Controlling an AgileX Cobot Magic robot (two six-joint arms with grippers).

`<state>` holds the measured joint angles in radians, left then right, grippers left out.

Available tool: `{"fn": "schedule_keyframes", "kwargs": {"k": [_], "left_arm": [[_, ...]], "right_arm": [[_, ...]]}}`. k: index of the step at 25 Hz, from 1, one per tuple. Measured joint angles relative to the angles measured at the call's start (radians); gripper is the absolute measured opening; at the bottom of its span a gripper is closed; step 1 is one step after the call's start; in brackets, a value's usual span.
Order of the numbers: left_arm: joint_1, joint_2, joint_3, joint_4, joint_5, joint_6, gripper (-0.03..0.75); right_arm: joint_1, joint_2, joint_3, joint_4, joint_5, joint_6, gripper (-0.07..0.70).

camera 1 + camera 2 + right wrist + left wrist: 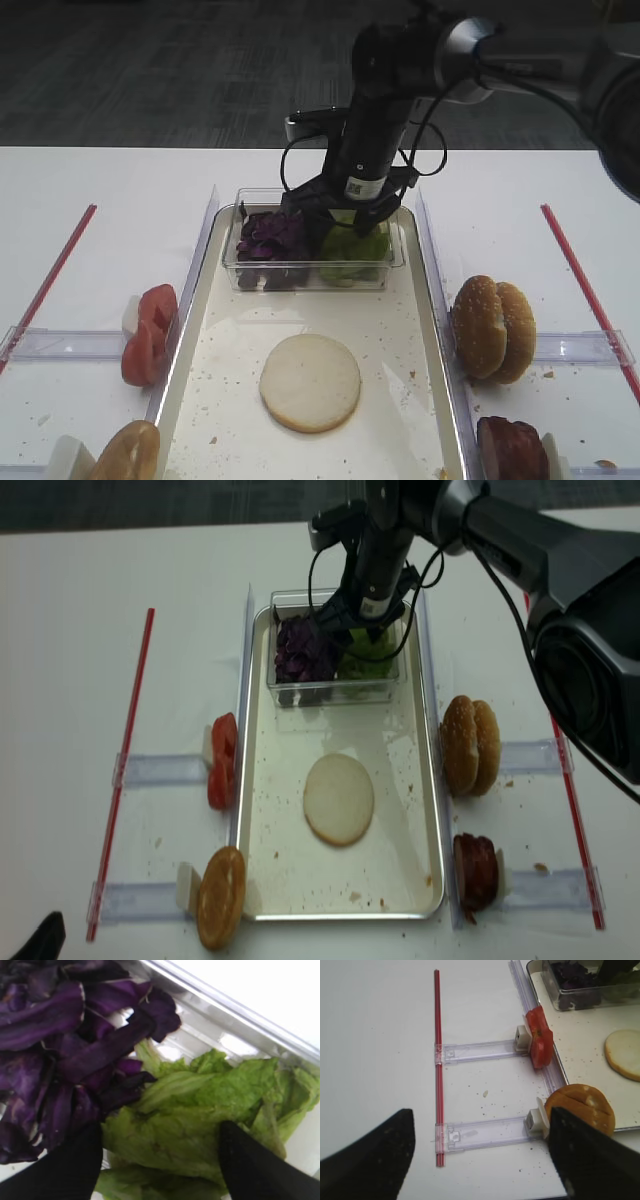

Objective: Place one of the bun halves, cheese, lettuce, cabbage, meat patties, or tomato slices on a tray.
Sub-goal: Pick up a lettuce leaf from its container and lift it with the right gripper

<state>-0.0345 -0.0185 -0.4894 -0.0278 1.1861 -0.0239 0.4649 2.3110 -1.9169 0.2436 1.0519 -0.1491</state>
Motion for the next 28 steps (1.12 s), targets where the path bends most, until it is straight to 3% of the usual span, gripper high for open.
{"fn": "schedule_keyframes", "kwargs": {"k": [22, 28], "left_arm": [[0.000, 0.000, 0.000, 0.000, 0.000, 0.000, 0.510], [0.000, 0.000, 0.000, 0.000, 0.000, 0.000, 0.510]], "right_arm": [[0.000, 0.030, -0.002, -0.004, -0.019, 0.002, 0.424], [0.000, 0.030, -0.002, -0.004, -0.019, 0.002, 0.335]]}}
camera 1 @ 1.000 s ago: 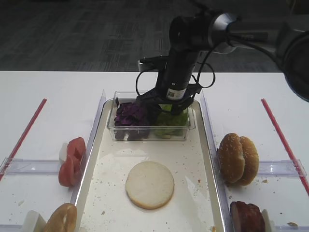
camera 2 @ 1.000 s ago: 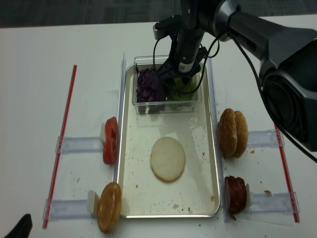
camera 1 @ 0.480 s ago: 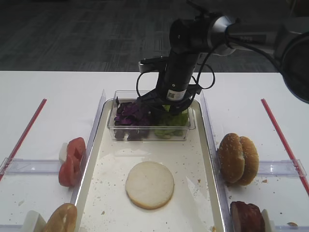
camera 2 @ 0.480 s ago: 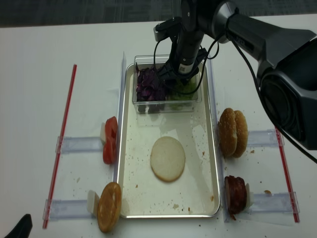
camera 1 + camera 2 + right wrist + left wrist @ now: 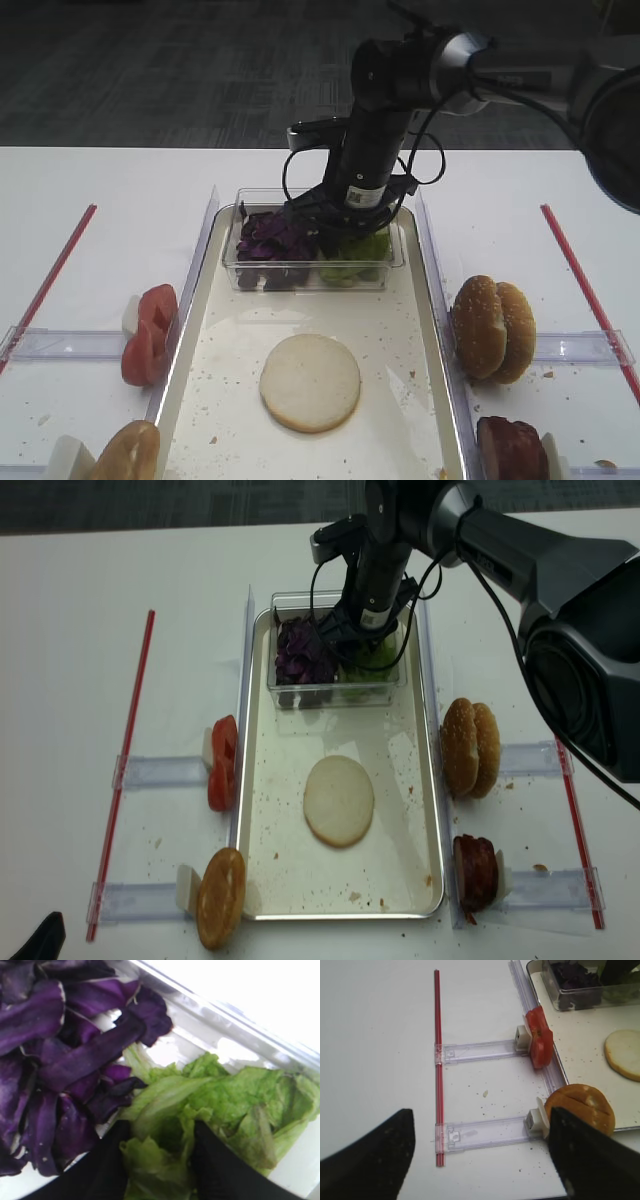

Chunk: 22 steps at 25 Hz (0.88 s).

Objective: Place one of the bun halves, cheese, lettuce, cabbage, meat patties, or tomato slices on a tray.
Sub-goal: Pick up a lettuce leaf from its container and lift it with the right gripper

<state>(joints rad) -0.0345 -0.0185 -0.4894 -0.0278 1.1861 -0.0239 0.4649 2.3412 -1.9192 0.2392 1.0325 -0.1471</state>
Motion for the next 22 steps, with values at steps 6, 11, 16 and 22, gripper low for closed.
{"fn": "schedule_keyframes", "kwargs": {"k": [6, 11, 16, 22], "left_arm": [[0.000, 0.000, 0.000, 0.000, 0.000, 0.000, 0.510], [0.000, 0.000, 0.000, 0.000, 0.000, 0.000, 0.509], [0.000, 0.000, 0.000, 0.000, 0.000, 0.000, 0.510], [0.000, 0.000, 0.000, 0.000, 0.000, 0.000, 0.510]], "right_arm": [[0.000, 0.000, 0.000, 0.000, 0.002, 0.000, 0.295], [0.000, -0.011, 0.000, -0.002, 0.002, 0.004, 0.196], [0.000, -0.010, 0.000, -0.008, 0.010, 0.004, 0.106], [0.000, -0.010, 0.000, -0.016, 0.017, 0.004, 0.077]]}}
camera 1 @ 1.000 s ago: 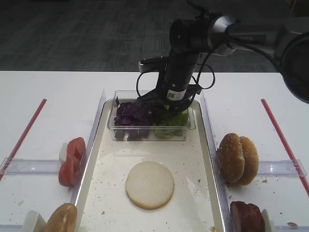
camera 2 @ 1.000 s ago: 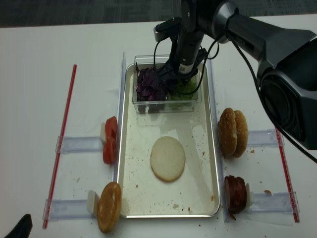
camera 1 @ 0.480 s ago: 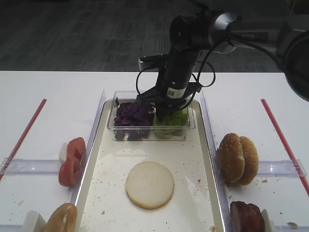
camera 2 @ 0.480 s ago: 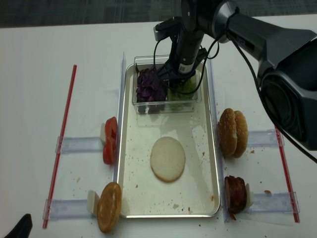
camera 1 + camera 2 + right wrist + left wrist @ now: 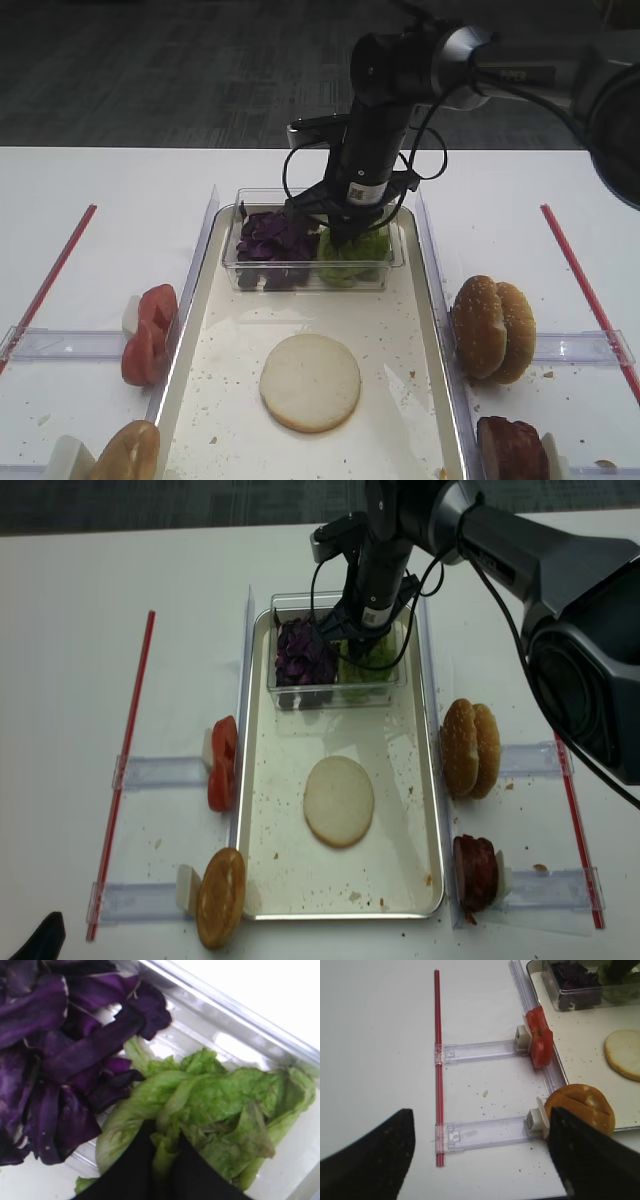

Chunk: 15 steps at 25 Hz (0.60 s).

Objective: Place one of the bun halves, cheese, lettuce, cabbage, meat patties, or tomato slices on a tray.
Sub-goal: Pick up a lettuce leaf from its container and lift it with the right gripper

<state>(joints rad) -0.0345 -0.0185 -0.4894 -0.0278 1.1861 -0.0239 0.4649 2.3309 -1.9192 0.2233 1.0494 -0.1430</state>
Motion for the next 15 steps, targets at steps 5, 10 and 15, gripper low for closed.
{"fn": "schedule_keyframes", "kwargs": {"k": [5, 10, 15], "left_arm": [[0.000, 0.000, 0.000, 0.000, 0.000, 0.000, 0.510], [0.000, 0.000, 0.000, 0.000, 0.000, 0.000, 0.510], [0.000, 0.000, 0.000, 0.000, 0.000, 0.000, 0.510]], "right_arm": [[0.000, -0.003, 0.000, -0.001, 0.002, 0.000, 0.073], [0.000, -0.038, 0.000, -0.005, 0.008, 0.000, 0.060], [0.000, -0.066, 0.000, -0.003, 0.033, 0.000, 0.060]]}}
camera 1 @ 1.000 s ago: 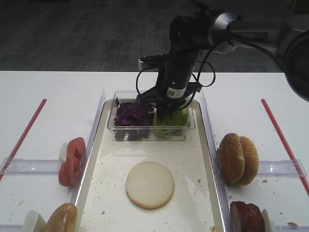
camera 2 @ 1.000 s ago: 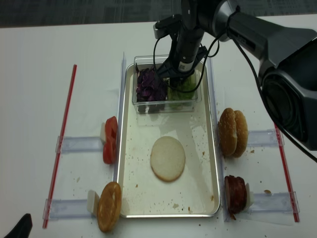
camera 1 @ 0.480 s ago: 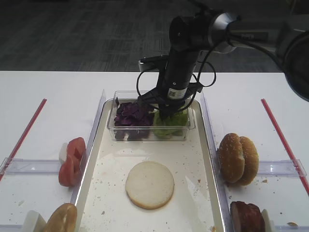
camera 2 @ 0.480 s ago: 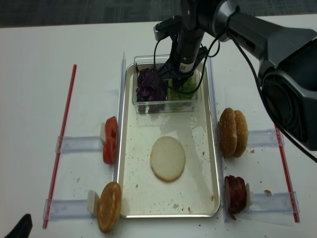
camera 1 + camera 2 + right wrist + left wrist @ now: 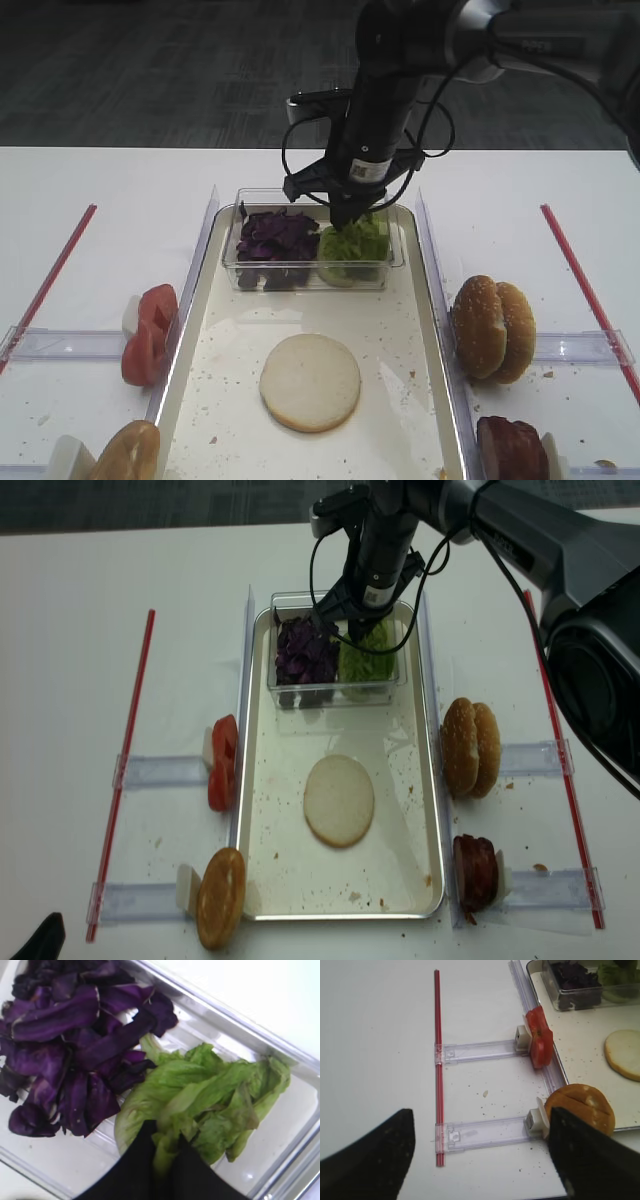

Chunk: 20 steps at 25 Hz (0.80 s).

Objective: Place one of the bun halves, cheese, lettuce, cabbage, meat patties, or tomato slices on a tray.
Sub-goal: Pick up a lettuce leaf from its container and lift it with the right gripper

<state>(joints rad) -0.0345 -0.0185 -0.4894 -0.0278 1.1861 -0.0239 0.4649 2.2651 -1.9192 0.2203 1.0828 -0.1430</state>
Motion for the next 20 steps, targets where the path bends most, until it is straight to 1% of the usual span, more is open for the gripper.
{"fn": "schedule_keyframes", "kwargs": {"k": [3, 8, 13, 18, 20], "left_arm": [[0.000, 0.000, 0.000, 0.000, 0.000, 0.000, 0.510], [0.000, 0.000, 0.000, 0.000, 0.000, 0.000, 0.510], [0.000, 0.000, 0.000, 0.000, 0.000, 0.000, 0.510], [0.000, 0.000, 0.000, 0.000, 0.000, 0.000, 0.509], [0.000, 0.000, 0.000, 0.000, 0.000, 0.000, 0.510]], "right_arm": [[0.000, -0.011, 0.000, 0.002, 0.015, 0.002, 0.060], [0.000, -0.051, 0.000, 0.008, 0.021, 0.002, 0.060], [0.000, -0.081, -0.027, 0.027, 0.052, 0.012, 0.059], [0.000, -0.084, -0.073, 0.027, 0.099, 0.021, 0.059], [0.000, -0.085, -0.087, 0.027, 0.109, 0.033, 0.059]]}}
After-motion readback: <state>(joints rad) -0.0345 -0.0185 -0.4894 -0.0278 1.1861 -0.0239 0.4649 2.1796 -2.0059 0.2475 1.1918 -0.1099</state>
